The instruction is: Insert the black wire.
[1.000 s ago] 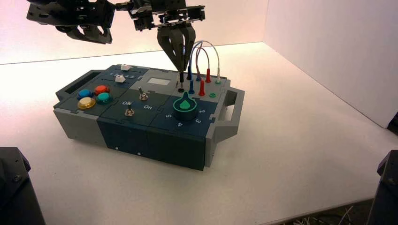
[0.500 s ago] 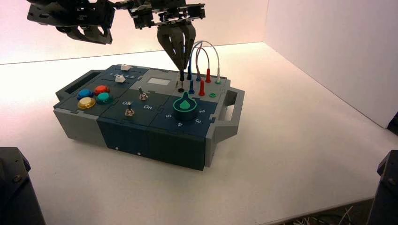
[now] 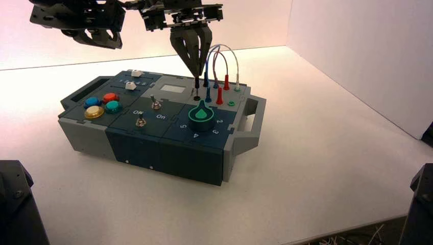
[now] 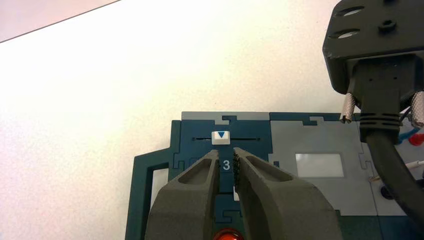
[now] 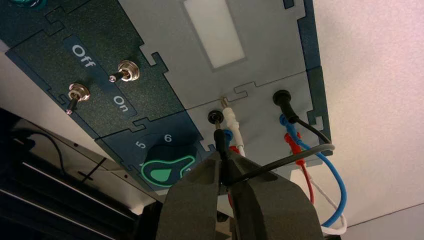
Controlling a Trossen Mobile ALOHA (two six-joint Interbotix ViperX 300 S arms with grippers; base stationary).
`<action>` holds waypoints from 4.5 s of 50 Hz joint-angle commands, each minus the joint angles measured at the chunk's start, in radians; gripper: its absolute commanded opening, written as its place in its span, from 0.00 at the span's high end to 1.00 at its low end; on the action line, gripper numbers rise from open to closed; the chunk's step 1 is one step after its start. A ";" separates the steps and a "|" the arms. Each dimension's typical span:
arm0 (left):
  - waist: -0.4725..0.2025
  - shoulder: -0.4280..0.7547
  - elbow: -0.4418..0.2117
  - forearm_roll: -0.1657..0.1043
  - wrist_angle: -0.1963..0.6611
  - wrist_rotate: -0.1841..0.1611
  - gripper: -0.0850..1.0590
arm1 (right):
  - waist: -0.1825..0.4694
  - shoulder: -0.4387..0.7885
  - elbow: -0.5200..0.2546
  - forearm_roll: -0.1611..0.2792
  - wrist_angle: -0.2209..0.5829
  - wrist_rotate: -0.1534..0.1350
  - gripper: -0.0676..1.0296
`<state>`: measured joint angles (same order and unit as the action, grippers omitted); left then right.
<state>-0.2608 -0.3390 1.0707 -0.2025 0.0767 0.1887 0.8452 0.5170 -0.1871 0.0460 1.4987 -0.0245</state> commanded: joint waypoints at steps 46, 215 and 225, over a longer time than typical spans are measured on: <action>-0.006 -0.006 -0.028 0.003 -0.011 0.005 0.77 | 0.008 -0.012 -0.015 0.014 -0.003 0.000 0.96; -0.006 0.031 -0.046 0.003 -0.011 0.005 0.77 | 0.009 0.012 -0.060 0.000 0.029 -0.002 0.96; -0.006 0.031 -0.046 0.003 -0.011 0.005 0.77 | 0.008 0.012 -0.067 -0.002 0.037 -0.002 0.96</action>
<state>-0.2608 -0.3022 1.0523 -0.2010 0.0767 0.1902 0.8452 0.5538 -0.2286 0.0414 1.5309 -0.0230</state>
